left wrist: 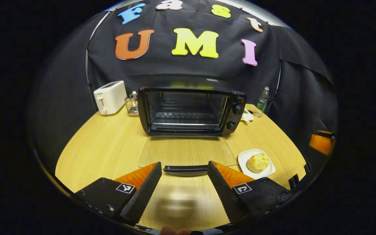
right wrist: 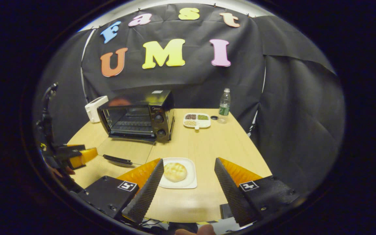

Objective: Open the electric oven with the left hand, put the food in, and close the electric oven.

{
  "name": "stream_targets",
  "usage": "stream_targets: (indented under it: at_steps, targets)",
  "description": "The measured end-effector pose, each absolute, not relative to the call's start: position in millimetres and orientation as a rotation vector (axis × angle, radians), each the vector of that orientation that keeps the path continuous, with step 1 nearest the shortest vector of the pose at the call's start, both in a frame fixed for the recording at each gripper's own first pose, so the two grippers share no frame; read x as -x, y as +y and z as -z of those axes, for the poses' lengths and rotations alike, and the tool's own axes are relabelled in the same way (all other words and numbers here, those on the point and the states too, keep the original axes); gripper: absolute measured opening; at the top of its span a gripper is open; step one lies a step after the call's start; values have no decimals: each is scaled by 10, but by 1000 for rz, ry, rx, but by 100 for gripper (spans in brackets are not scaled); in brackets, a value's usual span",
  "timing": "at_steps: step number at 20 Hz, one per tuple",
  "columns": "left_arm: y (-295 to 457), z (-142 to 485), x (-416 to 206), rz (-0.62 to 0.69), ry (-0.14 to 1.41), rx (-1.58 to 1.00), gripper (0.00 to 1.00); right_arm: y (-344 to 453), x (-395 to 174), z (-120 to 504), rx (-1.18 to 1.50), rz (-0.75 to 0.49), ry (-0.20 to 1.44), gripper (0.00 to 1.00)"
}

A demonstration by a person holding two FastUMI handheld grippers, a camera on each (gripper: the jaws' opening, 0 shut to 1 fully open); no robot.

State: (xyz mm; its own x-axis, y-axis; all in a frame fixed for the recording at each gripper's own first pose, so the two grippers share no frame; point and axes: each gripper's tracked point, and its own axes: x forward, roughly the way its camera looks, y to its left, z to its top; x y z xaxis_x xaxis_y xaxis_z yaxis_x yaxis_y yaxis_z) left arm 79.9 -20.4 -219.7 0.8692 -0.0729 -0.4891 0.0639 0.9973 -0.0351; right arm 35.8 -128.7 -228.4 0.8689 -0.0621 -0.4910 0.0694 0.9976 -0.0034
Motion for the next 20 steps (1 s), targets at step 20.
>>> stream_targets:
  at_steps: [20]
  targets:
    - [46, 1424, -432, -58, 437, 17, 94, -987, -1041, 3957, 43, -104, 729, 91]
